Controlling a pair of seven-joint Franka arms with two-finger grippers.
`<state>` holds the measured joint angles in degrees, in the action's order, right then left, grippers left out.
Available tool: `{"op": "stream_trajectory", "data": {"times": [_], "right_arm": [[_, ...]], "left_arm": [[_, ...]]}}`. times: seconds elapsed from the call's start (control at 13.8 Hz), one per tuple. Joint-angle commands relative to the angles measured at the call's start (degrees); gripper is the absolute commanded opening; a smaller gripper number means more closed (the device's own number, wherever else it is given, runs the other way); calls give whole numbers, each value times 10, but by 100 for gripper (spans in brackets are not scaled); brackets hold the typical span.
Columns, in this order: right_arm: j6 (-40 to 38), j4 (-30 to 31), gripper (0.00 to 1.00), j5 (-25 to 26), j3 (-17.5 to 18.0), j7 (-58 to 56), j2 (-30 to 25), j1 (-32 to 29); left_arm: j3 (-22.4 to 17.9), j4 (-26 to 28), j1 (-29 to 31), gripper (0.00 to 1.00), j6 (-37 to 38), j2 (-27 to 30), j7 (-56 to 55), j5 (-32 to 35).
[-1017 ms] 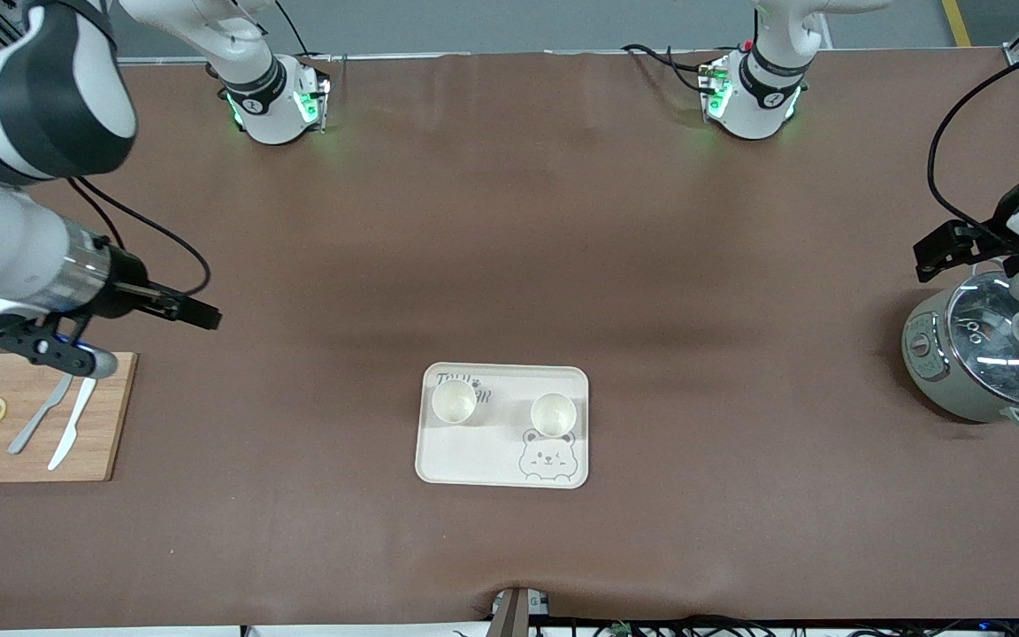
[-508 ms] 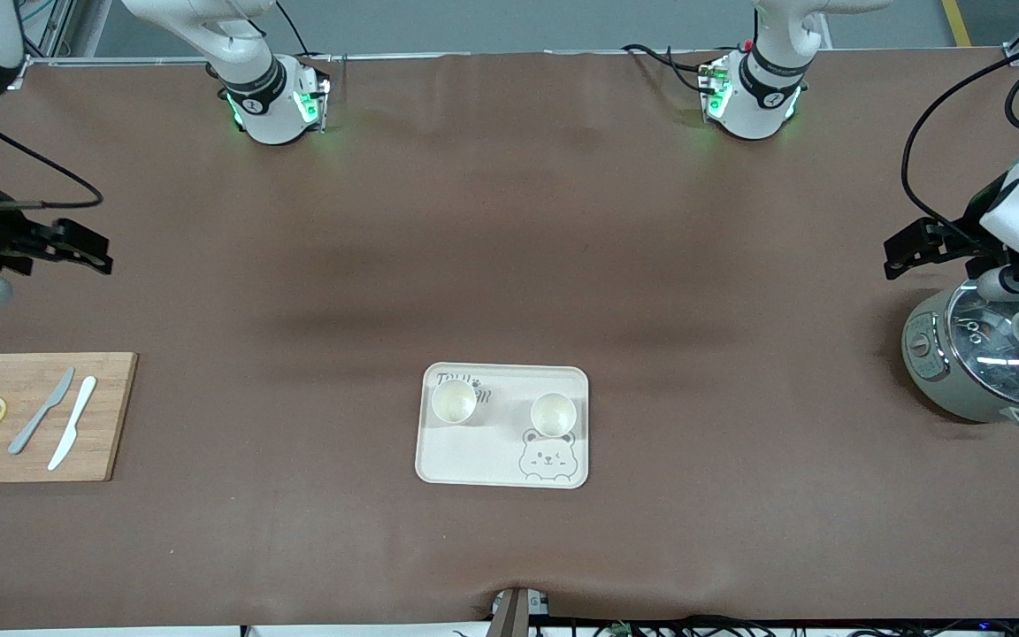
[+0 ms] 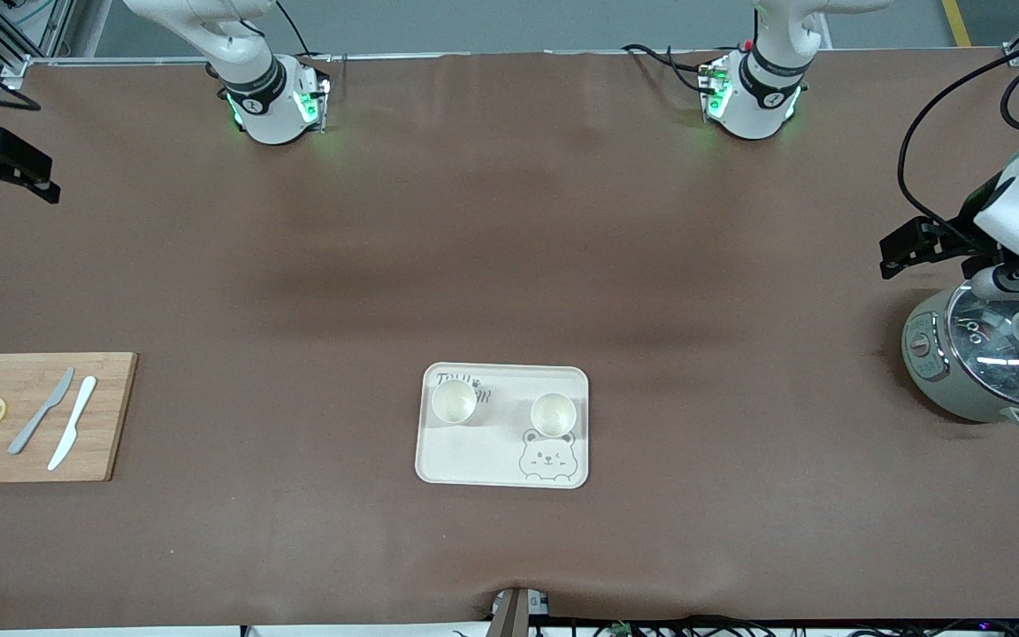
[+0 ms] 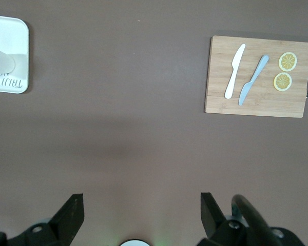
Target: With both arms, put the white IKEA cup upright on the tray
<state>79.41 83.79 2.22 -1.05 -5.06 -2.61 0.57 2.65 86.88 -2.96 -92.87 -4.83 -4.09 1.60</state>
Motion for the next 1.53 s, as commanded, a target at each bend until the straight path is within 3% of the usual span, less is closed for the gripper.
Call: {"op": "stream_trajectory", "data": {"times": [0.0, 0.15, 1.45], "right_arm": [[-24, 22, 100, -5, 3, 1, -13, -11], [-18, 43, 100, -20, 2, 1, -23, -22], [0, 30, 100, -30, 2, 1, -17, -23]], "left_arm": [[4, 0, 5, 100, -3, 11, 15, -12], [3, 0, 6, 100, -1, 11, 17, -12], [-1, -20, 10, 100, 28, 23, 15, -8]]}}
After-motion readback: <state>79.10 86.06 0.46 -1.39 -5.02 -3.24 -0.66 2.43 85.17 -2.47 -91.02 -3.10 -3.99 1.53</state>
